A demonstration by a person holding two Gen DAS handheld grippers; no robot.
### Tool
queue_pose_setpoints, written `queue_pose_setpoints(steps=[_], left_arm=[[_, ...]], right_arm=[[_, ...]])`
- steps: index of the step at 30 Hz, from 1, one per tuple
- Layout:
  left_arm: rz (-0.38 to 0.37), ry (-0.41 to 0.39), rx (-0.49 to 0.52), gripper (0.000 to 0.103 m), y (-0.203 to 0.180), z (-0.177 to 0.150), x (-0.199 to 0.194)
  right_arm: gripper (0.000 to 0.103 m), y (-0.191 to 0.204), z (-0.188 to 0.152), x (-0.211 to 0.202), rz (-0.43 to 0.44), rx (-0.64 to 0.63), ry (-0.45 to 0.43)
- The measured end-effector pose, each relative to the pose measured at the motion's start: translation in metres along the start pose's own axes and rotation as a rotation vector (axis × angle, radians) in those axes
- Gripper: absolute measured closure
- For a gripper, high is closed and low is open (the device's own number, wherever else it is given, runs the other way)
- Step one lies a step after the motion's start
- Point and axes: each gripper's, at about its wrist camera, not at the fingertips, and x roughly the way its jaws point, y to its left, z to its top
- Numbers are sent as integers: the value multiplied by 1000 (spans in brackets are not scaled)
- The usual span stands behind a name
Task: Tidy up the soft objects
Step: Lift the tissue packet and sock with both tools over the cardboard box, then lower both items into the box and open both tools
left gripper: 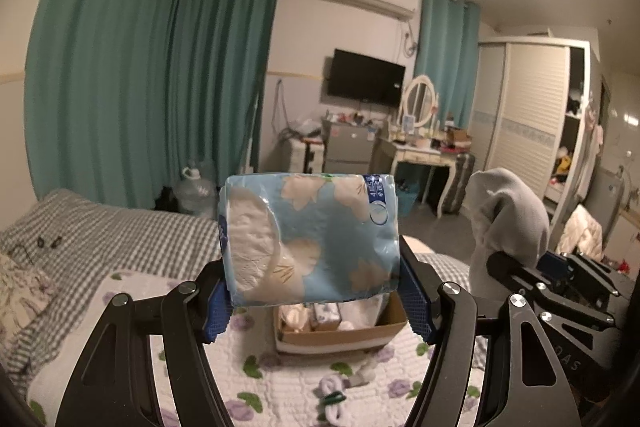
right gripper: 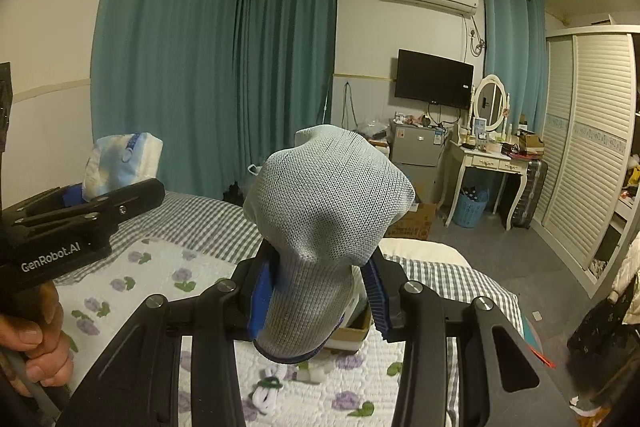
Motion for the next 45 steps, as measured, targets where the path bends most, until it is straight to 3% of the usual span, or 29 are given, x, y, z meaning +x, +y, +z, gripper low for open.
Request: queue_pose_setpoints(steps=[22, 35, 45], left_arm=[[9, 198, 3, 35, -17, -14, 139], [27, 381, -12, 35, -5, -53, 228], [73, 489, 55, 35, -8, -87, 273]], right_arm=[[62, -40, -20, 152, -7, 42, 177], [62, -39, -68, 242, 30, 22, 316], [61, -43, -110, 293, 64, 11, 431]])
